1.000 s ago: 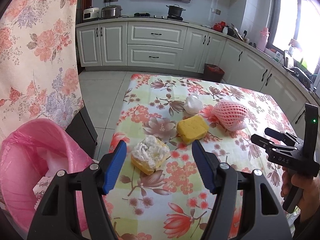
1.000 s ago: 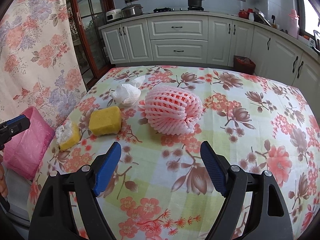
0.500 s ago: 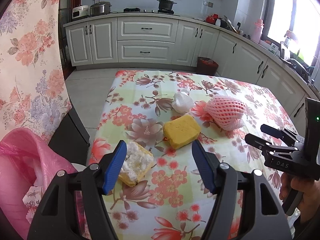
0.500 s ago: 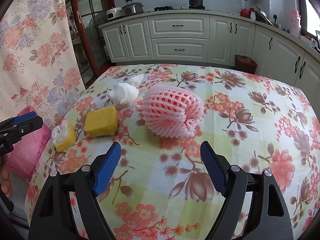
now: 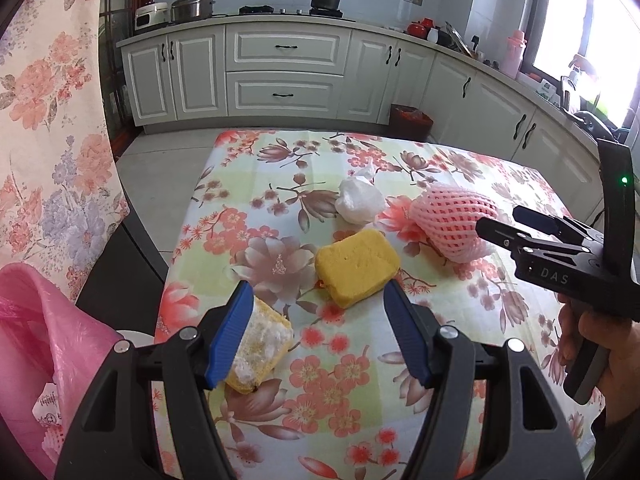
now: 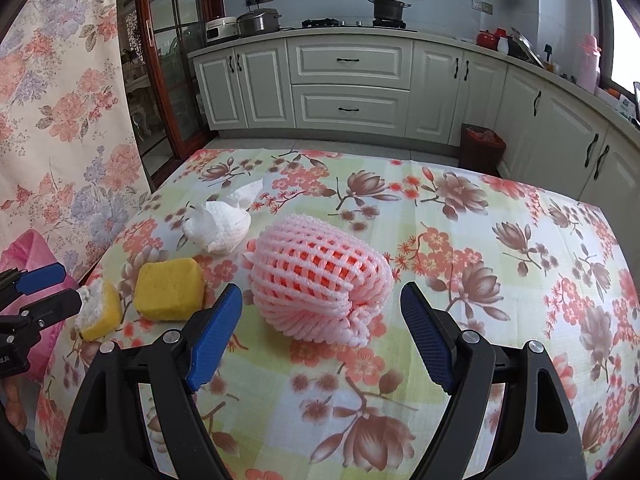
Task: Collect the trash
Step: 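Close the right gripper on the pink foam net while the left gripper grasps the yellow sponge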
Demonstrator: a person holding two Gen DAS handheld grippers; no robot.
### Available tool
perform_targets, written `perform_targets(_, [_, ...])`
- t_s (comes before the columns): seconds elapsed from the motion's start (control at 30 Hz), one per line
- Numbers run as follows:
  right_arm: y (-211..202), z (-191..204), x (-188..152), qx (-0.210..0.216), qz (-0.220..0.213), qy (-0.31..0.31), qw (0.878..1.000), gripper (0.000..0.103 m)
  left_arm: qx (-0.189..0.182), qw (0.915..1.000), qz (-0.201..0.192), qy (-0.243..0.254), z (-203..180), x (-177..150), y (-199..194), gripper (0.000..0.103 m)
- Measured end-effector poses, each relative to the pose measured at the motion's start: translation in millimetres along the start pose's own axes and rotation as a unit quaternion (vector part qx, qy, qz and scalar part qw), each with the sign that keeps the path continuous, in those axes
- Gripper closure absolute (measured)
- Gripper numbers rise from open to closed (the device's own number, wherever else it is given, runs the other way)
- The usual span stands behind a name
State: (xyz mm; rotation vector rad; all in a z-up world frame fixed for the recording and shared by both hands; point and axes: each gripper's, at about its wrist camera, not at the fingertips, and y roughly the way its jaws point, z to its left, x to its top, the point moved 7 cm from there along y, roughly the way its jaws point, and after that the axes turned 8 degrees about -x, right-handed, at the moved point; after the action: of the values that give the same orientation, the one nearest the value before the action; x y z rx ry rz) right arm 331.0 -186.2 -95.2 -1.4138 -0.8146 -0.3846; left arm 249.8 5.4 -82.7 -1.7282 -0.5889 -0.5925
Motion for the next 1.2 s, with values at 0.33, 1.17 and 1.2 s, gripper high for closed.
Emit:
perform_targets(0.33, [31, 8, 1, -0.001, 0.021, -0.022, 1.000, 0.036, -0.006, 1.0000, 0.005, 0.002, -2, 16, 20, 0.038])
perform_targets(1.17, [10, -13, -4, 0.029, -0.003, -0.002, 1.000, 0.069, -0.022, 0.9975, 0.060, 0.028, -34, 15, 93, 0.037])
perform_targets(1.2, [8, -15, -5, 0.028, -0.003, -0.001, 1.000, 0.069, -0.019, 0.9975, 0.062, 0.030, -34, 15, 93, 0.037])
